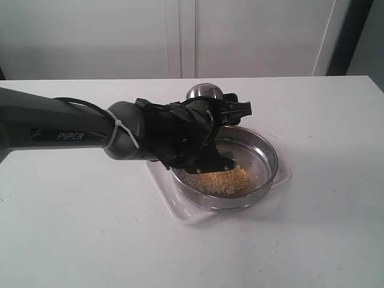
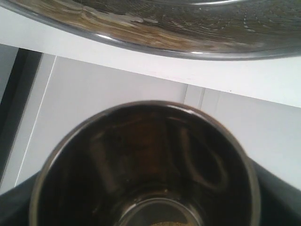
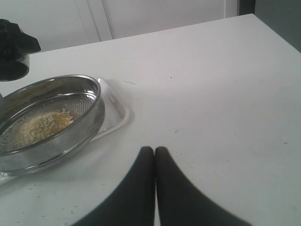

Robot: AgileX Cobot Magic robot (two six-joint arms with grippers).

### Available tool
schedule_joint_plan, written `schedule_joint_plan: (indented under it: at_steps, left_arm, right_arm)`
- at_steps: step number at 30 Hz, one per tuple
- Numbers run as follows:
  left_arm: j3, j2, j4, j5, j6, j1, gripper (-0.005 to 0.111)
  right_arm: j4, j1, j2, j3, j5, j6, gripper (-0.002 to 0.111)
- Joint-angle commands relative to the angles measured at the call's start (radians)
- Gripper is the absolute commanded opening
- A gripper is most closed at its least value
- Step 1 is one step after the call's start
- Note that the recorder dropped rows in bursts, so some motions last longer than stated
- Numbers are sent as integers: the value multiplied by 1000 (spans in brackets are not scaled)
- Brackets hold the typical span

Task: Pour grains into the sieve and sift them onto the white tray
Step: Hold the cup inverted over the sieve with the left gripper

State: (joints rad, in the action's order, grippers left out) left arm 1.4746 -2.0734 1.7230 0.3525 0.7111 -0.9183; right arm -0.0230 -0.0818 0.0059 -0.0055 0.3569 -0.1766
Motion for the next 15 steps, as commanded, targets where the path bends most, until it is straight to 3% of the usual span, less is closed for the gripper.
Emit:
schedule_joint_plan:
  at_steps: [1, 15]
  left_arm:
    - [4, 8, 21, 4, 0, -2, 0]
    - [4, 8, 21, -46, 1, -2, 0]
  right_arm:
    - [-3, 2, -6, 5, -14, -2, 0]
    - [-3, 2, -6, 5, -14, -2, 0]
